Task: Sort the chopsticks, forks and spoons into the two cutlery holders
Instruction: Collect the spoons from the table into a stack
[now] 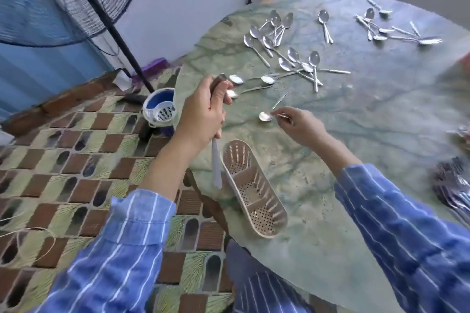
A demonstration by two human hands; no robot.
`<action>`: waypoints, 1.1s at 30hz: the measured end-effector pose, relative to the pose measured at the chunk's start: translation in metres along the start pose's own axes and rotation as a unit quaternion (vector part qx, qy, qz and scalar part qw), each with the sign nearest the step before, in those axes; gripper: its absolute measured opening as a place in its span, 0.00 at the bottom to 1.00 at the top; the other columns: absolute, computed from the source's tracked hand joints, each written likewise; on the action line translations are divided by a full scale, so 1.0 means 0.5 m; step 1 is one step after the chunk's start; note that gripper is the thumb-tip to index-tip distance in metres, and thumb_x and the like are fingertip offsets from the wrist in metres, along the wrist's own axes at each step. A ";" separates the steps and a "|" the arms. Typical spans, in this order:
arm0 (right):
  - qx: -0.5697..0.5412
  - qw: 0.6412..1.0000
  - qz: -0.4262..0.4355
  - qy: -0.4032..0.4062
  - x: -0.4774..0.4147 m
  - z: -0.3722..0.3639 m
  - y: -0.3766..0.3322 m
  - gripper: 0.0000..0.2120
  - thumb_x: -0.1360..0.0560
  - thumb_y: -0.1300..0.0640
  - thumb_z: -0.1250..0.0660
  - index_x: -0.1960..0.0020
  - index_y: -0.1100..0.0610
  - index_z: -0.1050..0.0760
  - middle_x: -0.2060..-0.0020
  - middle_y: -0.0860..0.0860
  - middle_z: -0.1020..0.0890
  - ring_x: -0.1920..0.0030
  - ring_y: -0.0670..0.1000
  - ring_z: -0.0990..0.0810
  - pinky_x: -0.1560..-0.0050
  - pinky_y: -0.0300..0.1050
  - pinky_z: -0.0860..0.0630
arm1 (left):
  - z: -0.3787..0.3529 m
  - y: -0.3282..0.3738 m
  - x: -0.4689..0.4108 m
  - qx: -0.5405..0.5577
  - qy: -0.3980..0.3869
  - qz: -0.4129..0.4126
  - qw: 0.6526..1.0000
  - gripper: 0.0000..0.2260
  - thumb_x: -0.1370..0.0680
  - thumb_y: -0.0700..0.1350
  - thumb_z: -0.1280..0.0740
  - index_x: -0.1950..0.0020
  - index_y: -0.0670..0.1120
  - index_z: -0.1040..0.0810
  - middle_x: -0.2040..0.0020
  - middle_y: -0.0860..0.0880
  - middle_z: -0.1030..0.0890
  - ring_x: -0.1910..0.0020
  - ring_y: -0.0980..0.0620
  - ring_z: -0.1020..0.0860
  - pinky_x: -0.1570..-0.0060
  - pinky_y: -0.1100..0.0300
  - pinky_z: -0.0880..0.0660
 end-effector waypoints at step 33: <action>-0.104 0.980 -0.067 0.154 -0.114 0.013 0.040 0.12 0.21 0.61 0.38 0.43 0.49 0.36 0.71 0.47 0.33 0.73 0.47 0.35 0.70 0.41 0.35 | -0.139 -0.478 -0.387 -0.047 -0.011 0.249 0.967 0.10 0.27 0.47 0.28 0.57 0.40 0.22 0.57 0.41 0.18 0.70 0.50 0.23 0.81 0.63 0.26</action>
Point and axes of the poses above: each hand's wrist, its own x-axis away from the middle knuckle, its own z-axis out of the back of the hand, y = z × x, the point moved 10 cm from there along -x, towards the middle knuckle
